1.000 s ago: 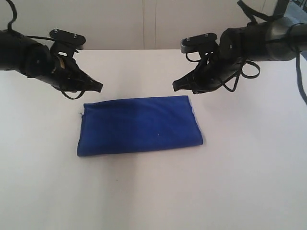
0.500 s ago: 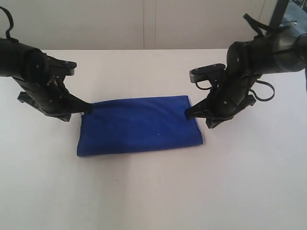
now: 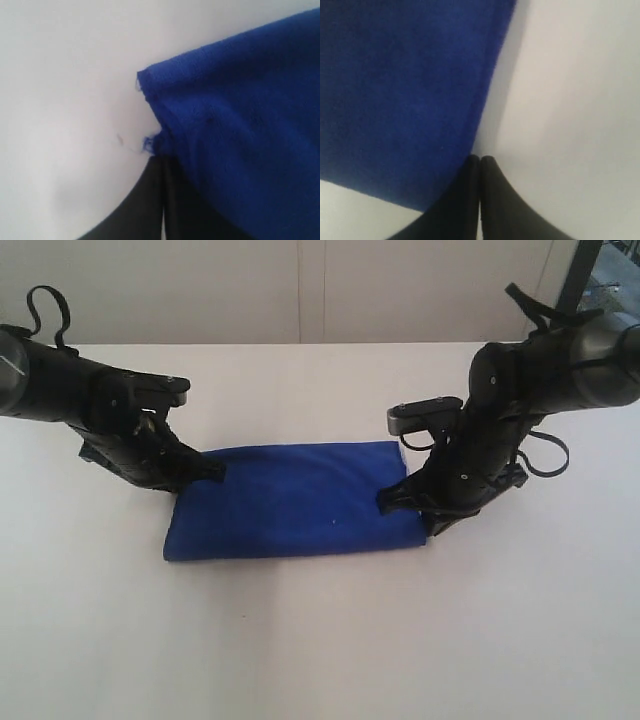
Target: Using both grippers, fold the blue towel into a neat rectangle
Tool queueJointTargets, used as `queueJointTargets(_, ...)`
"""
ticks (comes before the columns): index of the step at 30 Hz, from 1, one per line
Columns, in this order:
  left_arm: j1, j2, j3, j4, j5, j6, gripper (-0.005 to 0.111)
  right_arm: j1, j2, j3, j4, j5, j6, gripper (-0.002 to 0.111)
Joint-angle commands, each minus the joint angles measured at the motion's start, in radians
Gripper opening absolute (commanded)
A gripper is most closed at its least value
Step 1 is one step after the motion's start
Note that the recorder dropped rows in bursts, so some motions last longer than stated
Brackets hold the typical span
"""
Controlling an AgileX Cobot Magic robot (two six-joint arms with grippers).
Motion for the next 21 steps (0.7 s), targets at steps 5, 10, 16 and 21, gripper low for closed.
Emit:
queueJointTargets(5, -0.013, 0.040, 0.007, -0.024, -0.069, -0.007, 0.000, 0.041, -0.019, 0.003, 0.009, 0.044, -0.019, 0.000)
queueJointTargets(10, -0.013, 0.040, 0.007, -0.024, -0.040, -0.005, 0.000, 0.038, -0.018, 0.003, -0.029, 0.042, -0.008, 0.000)
queueJointTargets(16, 0.018, 0.016, 0.007, -0.002, 0.070, -0.001, 0.000, 0.005, -0.039, 0.003, -0.061, 0.045, 0.001, 0.000)
queueJointTargets(21, 0.025, -0.079, 0.007, 0.087, 0.114, -0.001, 0.000, -0.019, -0.111, 0.003, -0.154, 0.038, 0.087, 0.000)
